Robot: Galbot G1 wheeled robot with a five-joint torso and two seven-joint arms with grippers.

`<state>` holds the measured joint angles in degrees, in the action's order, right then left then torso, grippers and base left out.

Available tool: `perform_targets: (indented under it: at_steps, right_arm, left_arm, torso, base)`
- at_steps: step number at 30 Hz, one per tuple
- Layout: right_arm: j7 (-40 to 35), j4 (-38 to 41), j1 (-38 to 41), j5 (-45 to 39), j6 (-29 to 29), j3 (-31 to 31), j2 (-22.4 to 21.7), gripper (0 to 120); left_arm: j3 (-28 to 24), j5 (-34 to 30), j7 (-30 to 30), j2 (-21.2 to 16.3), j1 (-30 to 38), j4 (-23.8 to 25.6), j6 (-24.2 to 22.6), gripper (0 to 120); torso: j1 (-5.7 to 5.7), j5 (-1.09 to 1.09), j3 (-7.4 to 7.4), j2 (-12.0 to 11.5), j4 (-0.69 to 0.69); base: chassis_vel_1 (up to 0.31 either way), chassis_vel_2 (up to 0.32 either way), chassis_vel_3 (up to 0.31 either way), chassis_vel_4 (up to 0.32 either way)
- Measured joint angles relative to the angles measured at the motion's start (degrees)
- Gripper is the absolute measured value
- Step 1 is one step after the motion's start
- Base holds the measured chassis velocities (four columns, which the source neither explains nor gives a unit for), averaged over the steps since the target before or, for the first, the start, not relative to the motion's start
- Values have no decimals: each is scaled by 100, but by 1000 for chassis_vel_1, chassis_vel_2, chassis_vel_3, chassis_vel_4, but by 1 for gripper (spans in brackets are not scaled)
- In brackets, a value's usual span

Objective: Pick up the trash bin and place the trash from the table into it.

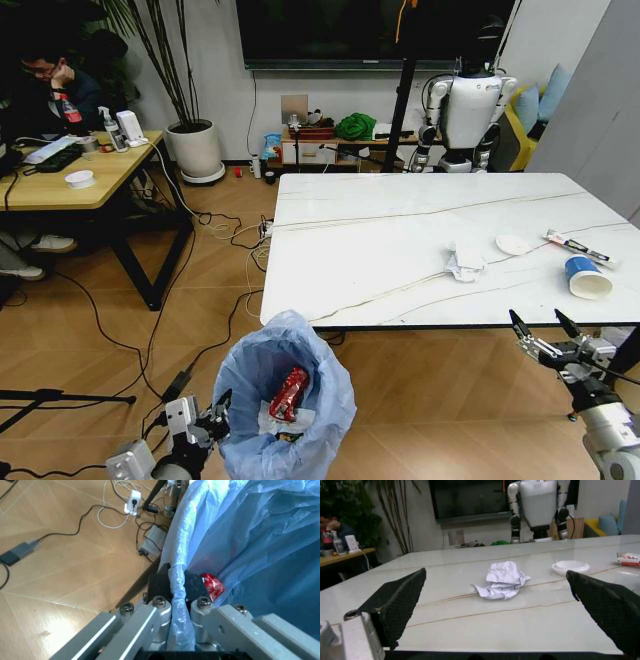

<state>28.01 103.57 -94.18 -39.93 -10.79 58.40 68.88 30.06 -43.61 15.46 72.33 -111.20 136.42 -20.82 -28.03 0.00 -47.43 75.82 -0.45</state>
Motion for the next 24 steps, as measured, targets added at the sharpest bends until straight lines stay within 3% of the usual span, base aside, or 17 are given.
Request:
perform_targets:
  at_steps: [24]
  right_arm:
    - [54,-101,-27,-64,-48,21,8,100]
  left_arm:
    - [-119,112,-21,-13,-6,-43,20,0]
  torso:
    - [0,0,0,0,0]
  base:
    - [-28,-29,27,32]
